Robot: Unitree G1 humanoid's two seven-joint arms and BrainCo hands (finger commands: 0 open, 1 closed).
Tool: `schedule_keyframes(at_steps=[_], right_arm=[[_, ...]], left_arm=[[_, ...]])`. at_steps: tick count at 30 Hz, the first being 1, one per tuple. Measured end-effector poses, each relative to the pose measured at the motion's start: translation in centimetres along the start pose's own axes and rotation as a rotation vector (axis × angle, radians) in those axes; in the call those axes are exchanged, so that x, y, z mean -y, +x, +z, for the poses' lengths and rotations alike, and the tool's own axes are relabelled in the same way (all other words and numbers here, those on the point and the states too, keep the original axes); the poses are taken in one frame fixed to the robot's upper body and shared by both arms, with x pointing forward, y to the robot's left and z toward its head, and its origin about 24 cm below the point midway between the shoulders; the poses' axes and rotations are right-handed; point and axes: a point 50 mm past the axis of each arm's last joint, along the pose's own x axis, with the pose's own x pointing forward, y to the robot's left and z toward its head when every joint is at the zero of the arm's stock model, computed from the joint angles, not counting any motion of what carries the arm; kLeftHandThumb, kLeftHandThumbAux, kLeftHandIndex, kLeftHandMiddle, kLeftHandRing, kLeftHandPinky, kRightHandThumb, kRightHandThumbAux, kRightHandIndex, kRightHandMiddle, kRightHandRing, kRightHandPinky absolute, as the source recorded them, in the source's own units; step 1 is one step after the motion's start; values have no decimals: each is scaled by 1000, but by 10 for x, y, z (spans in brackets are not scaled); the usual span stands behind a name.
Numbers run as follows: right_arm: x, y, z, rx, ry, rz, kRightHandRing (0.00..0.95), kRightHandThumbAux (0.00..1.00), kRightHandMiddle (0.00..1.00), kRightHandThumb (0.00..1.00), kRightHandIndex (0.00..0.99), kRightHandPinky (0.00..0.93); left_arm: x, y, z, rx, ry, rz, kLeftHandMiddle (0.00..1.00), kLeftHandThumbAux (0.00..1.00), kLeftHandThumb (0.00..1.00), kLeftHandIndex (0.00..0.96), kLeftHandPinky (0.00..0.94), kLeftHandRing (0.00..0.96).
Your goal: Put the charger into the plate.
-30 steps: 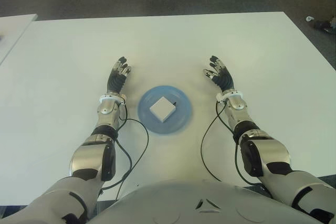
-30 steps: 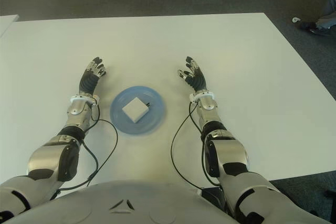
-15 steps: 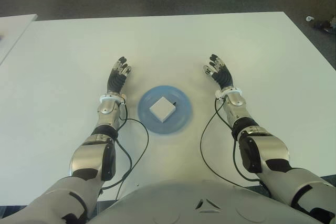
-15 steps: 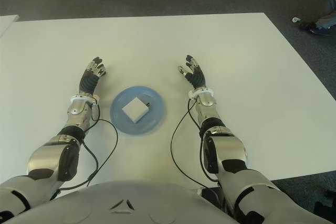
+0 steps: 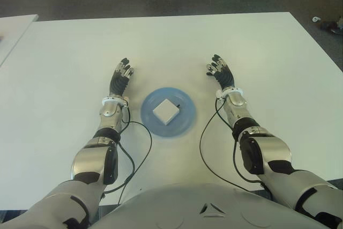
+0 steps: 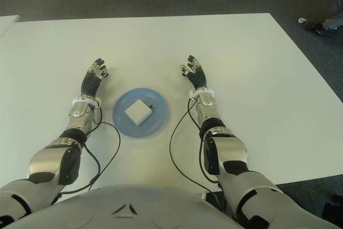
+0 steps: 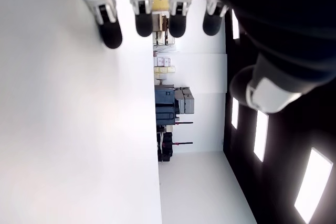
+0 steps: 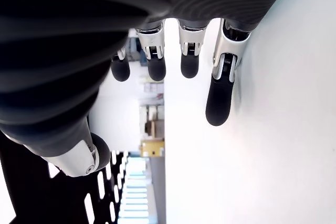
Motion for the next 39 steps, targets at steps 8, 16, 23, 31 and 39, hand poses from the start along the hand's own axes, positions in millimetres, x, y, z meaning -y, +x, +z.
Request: schedule_keyframes(at_steps=[8, 16, 23, 31, 39], right_arm=[[-1, 0, 0, 0, 11, -11, 0, 671, 16, 83, 0, 22], [-1, 0, 0, -1, 11, -17, 5, 669, 20, 88, 0, 31], [0, 0, 0, -2, 2, -21, 8, 672, 18, 102, 0, 33], [2, -1, -1, -3, -27, -18, 0, 701, 1, 131, 0, 19], [3, -1, -1, -3, -66, -5, 0, 702, 0, 166, 0, 19]], left_arm=[[0, 0, 0, -2, 9, -7, 0, 543, 0, 0, 0, 0], [1, 0, 0, -3, 17, -14, 0, 550, 0, 0, 0, 0], [1, 0, -1, -4, 20, -17, 0, 558, 0, 0, 0, 0], [1, -1, -1, -3, 22, -19, 0, 563, 0, 0, 0, 0], [2, -1, -1, -4, 23, -27, 0, 568, 0, 0, 0, 0]])
